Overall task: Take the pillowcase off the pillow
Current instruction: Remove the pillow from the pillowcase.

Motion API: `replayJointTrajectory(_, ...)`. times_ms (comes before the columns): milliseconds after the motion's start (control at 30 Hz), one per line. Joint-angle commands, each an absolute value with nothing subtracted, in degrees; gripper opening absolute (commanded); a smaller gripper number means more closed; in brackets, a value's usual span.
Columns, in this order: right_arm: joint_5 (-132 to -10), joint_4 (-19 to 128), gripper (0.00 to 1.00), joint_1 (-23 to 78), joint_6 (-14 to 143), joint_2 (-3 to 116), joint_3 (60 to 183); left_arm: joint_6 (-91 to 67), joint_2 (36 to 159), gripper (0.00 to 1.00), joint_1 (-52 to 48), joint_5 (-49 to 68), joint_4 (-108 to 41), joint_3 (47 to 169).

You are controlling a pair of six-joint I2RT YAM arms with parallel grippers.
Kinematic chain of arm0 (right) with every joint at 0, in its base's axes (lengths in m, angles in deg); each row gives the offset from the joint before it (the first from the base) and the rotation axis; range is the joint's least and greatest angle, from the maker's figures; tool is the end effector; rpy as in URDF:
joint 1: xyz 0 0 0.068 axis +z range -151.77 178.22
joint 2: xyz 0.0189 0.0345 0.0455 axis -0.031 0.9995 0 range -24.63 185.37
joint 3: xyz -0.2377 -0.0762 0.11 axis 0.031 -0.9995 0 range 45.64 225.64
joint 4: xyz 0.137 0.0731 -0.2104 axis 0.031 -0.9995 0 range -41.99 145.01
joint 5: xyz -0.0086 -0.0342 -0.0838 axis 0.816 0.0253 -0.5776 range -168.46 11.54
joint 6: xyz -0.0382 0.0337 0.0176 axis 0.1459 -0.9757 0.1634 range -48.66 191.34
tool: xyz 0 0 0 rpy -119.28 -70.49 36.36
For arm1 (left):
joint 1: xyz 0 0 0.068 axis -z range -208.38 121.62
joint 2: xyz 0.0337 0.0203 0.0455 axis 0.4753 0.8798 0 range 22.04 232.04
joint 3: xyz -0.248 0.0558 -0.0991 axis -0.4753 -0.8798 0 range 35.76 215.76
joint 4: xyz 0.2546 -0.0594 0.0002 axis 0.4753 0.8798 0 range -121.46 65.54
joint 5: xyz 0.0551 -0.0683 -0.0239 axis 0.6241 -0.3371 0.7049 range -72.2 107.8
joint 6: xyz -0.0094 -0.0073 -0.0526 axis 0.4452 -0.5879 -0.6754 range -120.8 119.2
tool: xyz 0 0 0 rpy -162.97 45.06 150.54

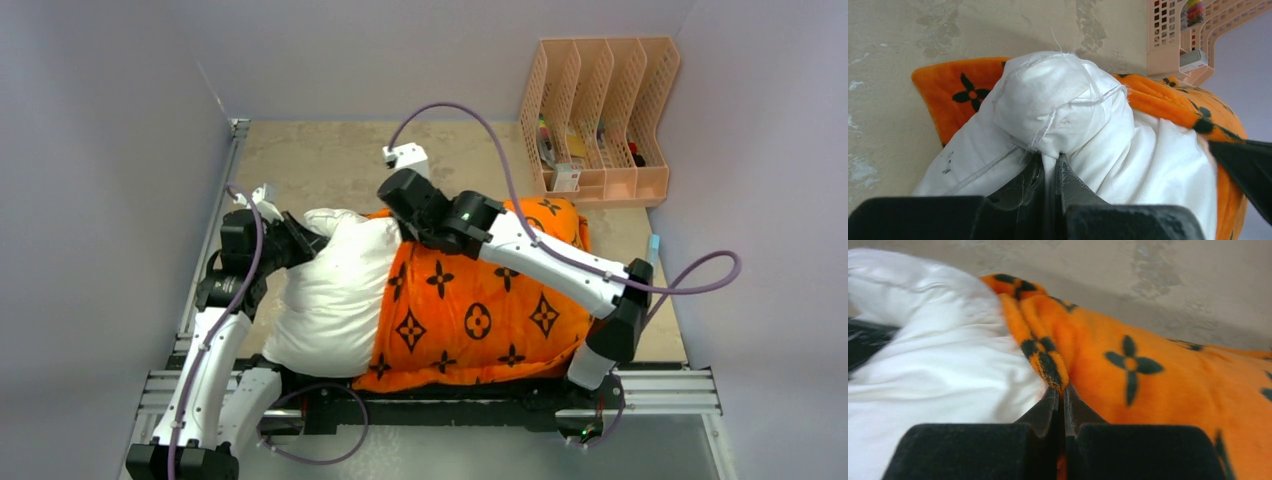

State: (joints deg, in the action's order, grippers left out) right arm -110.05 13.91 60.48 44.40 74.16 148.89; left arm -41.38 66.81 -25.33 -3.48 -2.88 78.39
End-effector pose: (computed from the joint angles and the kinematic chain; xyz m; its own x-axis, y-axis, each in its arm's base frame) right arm 0.1951 0.3309 0.3910 -0.5006 -0.1227 -0.8570 -0.3717 0.9245 0.0848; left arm 0.1709 -0.0221 0.2956 -0.6223 -0.5739 -0.5324 -0.0576 0.7119 -0.7000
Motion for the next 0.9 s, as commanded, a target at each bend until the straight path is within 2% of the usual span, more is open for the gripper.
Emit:
replayJointTrajectory(0, -117.9, 9.89, 0.0, 52.12, 45.29, 67.17, 142.57, -38.88, 65.09, 0.0, -24.78, -3.45, 7.34, 78.41)
replayJointTrajectory(300, -117.9, 9.35, 0.0, 33.52, 41.45, 54.24, 127.47, -42.46, 62.18, 0.0, -24.81, -0.57, 7.69, 77.21)
replayJointTrajectory(433, -116.97, 9.17, 0.0, 31.45, 40.52, 49.3, 125.29, -42.89, 62.51, 0.0, -24.86, 0.57, 7.23, 76.98)
replayJointTrajectory(500, -110.68, 12.01, 0.0, 31.45, 42.02, 47.83, 124.74, -43.22, 62.8, 0.0, -24.86, 0.16, 6.27, 76.73)
replayJointTrajectory(567, -95.9, 17.72, 0.0, 31.74, 46.23, 46.61, 122.26, -43.54, 63.49, 0.0, -24.84, -1.43, 4.79, 76.59)
replayJointTrajectory(733, -78.34, 25.75, 0.0, 34.35, 47.98, 44.36, 117.4, -42.82, 63.97, 0.0, -24.86, -2.97, 4.24, 78.2)
replayJointTrajectory(767, -75.25, 25.77, 0.09, 34.37, 48.91, 44.76, 118.47, -42.62, 63.96, 0.0, -24.86, -3.95, 3.96, 78.34)
replayJointTrajectory(867, -72.64, 24.39, 0.55, 34.35, 49.79, 46.54, 124.13, -41.74, 63.99, 0.0, -24.82, -7.26, 2.95, 77.75)
